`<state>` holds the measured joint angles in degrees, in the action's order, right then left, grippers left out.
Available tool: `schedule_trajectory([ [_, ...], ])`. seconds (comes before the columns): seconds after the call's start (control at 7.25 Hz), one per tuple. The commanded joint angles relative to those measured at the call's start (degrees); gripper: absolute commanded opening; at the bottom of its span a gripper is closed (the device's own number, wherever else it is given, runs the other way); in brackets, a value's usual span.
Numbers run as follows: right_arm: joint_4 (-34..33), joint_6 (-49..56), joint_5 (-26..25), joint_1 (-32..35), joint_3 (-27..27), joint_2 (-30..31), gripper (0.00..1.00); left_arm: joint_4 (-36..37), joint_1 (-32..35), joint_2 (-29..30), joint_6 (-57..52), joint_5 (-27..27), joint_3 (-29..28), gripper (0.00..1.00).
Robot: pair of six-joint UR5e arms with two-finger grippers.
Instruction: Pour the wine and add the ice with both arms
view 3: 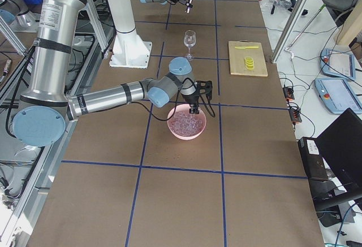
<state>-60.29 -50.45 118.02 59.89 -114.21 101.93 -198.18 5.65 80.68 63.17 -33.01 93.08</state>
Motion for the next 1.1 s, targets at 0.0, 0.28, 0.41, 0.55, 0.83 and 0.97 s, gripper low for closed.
schedule_trajectory([
  [0.0,0.0,0.0,-0.07,0.05,0.04,0.02,0.0,3.85,0.06,-7.77,0.2,-1.26,1.82,0.0],
  [0.28,0.0,-0.09,-0.16,-0.04,-0.31,0.02,0.0,8.21,0.06,-11.33,-0.24,0.21,2.45,0.0],
  [0.41,0.0,-0.09,-0.25,-0.04,-0.4,0.02,0.0,16.17,0.06,-11.24,-0.24,3.53,3.93,0.0],
  [0.55,0.0,-0.09,-0.25,-0.04,-0.4,0.02,0.0,21.2,0.06,-11.16,-0.15,6.09,5.77,0.0],
  [0.83,0.0,-0.09,-0.25,-0.04,-0.4,0.02,0.0,27.38,-0.03,-9.06,0.02,11.63,6.06,0.0],
  [0.97,0.0,-0.09,-0.25,-0.04,-0.4,0.02,0.0,29.93,-0.03,-7.74,0.63,12.0,5.88,0.0],
])
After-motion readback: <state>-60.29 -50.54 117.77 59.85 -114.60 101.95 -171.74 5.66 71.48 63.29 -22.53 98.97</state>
